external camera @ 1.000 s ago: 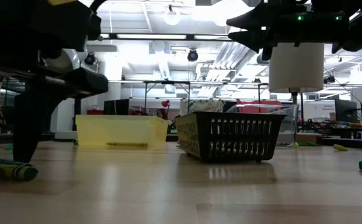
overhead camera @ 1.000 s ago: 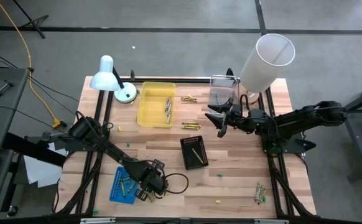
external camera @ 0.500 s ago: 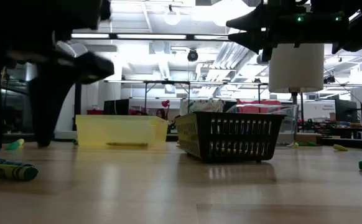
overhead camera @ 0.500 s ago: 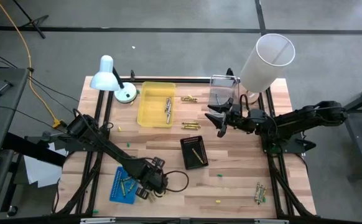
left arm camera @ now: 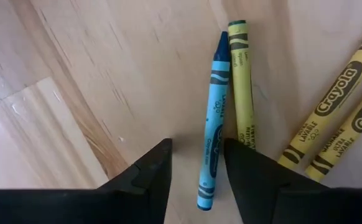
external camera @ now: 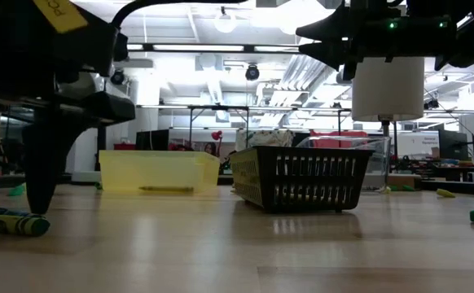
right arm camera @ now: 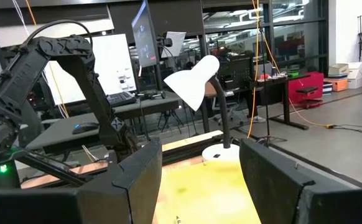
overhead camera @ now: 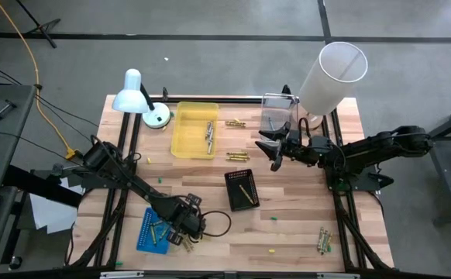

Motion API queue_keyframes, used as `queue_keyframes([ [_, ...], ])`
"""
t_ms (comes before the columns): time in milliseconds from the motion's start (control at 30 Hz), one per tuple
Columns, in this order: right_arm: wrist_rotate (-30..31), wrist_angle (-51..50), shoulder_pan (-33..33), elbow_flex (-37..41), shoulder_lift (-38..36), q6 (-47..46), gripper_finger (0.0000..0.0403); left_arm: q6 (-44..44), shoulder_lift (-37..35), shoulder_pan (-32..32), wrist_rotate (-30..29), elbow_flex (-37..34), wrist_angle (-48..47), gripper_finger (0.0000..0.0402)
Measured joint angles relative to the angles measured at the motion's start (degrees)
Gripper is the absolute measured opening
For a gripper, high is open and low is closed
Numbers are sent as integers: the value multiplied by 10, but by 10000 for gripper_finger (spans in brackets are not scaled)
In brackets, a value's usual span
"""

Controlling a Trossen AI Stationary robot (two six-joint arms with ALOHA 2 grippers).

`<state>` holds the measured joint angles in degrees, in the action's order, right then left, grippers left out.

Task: Sort crayons
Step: Put the blue crayon into the transparent bin

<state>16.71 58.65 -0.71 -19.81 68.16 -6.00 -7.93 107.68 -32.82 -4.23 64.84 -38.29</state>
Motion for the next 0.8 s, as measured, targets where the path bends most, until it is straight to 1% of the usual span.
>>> queue_keyframes([
  [67, 0, 0, 0, 0, 0, 0, 209, 0, 0, 8, 8, 0, 0, 110],
  [100, 0, 0, 0, 0, 0, 0, 209, -2, 0, 15, 14, 0, 1, 90],
  [167, 0, 0, 0, 0, 0, 0, 209, -4, 0, 29, 20, -1, 2, 35],
  [200, 0, 0, 0, 0, 0, 0, 209, -5, 0, 37, 24, -1, 2, 19],
  [267, 0, 0, 0, 0, 0, 0, 209, -9, -2, 48, 20, -1, -4, 13],
  [367, 0, 0, 0, 0, 0, 7, 209, -9, -20, 67, -34, -5, -50, 4],
  [400, 0, 0, 0, 0, 0, 15, 209, -13, -36, 74, -51, -6, -68, 3],
  [533, 0, 0, 0, 0, 0, 34, 209, -25, -130, 91, -139, -6, -74, 1],
  [600, 0, 2, 0, 0, 0, 32, 209, -23, -183, 106, -196, -24, -28, 1],
  [667, 0, 3, 0, 0, 0, 25, 209, -10, -241, 124, -253, -61, 64, 1],
  [733, 0, 3, 0, 0, 0, 19, 209, 2, -294, 147, -268, -125, 192, 1],
  [800, -1, 3, 0, 0, 0, 17, 209, 16, -330, 174, -256, -207, 344, 1],
])
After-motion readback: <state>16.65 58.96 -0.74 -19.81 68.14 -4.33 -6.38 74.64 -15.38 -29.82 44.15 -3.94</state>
